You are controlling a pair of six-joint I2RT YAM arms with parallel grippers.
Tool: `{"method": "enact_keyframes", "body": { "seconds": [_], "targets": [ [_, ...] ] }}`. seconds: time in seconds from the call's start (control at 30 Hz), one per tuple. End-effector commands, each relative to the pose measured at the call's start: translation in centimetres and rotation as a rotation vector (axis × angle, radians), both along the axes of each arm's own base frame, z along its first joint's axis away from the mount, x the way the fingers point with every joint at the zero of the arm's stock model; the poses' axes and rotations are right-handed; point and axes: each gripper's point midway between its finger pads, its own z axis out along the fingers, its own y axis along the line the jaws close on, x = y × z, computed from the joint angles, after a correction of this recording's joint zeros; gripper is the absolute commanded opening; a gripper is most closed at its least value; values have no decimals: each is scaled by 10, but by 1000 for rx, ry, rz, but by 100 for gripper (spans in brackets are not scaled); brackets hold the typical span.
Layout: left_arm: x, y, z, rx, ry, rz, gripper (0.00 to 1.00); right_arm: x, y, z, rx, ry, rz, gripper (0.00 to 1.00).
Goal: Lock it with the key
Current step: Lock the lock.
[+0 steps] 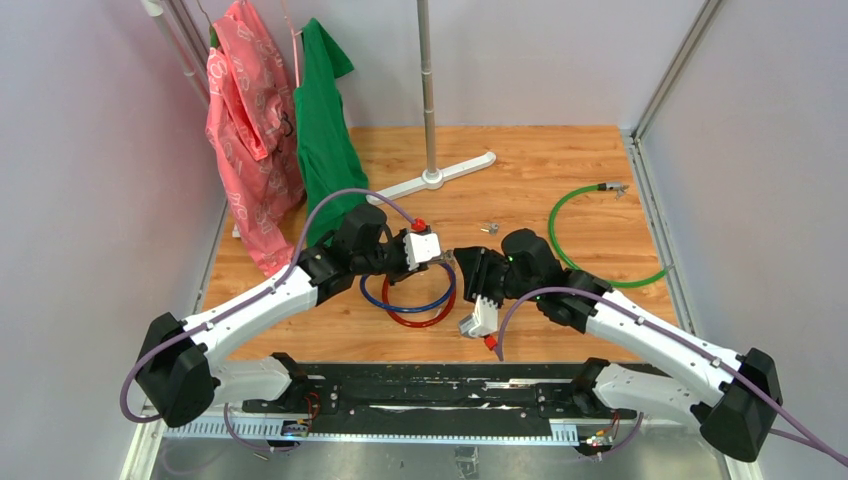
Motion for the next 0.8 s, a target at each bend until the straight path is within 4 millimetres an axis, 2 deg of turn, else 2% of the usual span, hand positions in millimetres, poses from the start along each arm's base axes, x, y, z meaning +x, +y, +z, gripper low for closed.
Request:
{"method": "enact_keyframes", "body": {
  "seconds": [0.0,0.17,0.47,0.7,0.77],
  "targets": [
    [-12,8,-22,54,72,-9,0,2,6,17,-16,-89,32,34],
    [-14,9,-24,56,86,-9,0,5,-1,19,-13,-105,-7,32],
    [-13,9,-25,60,83,-7,0,0,18,28,45,-102,49,32],
    [-12,8,-24,56,81,-7,0,-11,23,8,6,-62,90,33],
    [-13,8,-24,56,84,-7,0,-13,24,9,14,-53,93,29]
  ]
}}
